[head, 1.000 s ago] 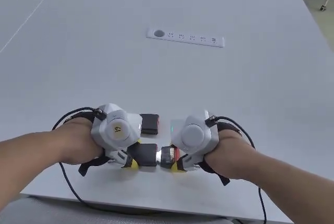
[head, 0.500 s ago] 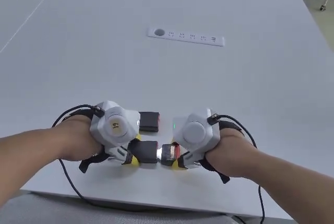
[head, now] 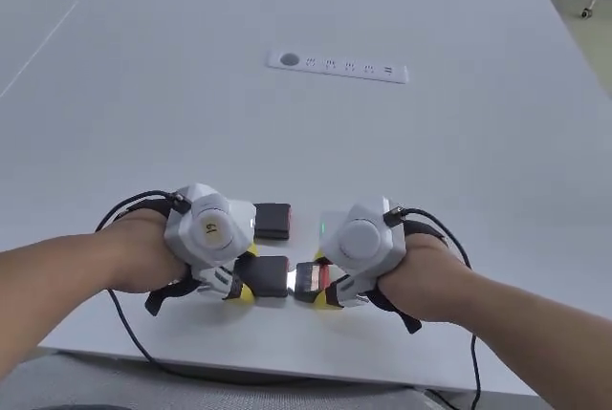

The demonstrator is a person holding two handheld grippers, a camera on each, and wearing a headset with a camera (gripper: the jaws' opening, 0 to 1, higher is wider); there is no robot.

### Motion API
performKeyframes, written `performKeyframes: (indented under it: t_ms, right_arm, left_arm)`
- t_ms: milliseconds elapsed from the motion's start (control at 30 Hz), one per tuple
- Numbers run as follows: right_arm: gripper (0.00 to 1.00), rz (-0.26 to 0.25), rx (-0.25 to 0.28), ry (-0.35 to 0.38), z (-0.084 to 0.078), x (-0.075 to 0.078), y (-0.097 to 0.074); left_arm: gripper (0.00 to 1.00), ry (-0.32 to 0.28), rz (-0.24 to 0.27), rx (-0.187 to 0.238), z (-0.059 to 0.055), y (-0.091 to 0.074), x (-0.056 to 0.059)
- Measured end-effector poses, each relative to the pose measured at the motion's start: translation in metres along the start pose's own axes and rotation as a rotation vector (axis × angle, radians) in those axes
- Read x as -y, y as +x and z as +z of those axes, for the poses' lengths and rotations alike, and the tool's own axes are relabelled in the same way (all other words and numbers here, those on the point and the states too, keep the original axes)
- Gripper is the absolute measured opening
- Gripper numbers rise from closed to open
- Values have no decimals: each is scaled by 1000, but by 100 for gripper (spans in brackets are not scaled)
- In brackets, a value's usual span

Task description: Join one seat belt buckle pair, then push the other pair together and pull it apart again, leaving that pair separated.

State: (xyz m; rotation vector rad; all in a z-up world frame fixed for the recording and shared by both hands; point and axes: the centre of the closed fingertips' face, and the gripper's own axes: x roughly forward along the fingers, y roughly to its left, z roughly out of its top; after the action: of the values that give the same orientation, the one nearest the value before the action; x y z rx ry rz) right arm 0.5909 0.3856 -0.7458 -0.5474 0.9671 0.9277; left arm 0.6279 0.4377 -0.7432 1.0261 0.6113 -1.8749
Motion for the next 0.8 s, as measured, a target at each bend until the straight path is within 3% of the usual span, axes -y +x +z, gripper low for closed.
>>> performKeyframes:
  t_ms: [800]
  right_arm:
    - [32,-21,17,30,-1,0,-1]
  left_arm:
    - [33,-15,0,-19,0,1,2]
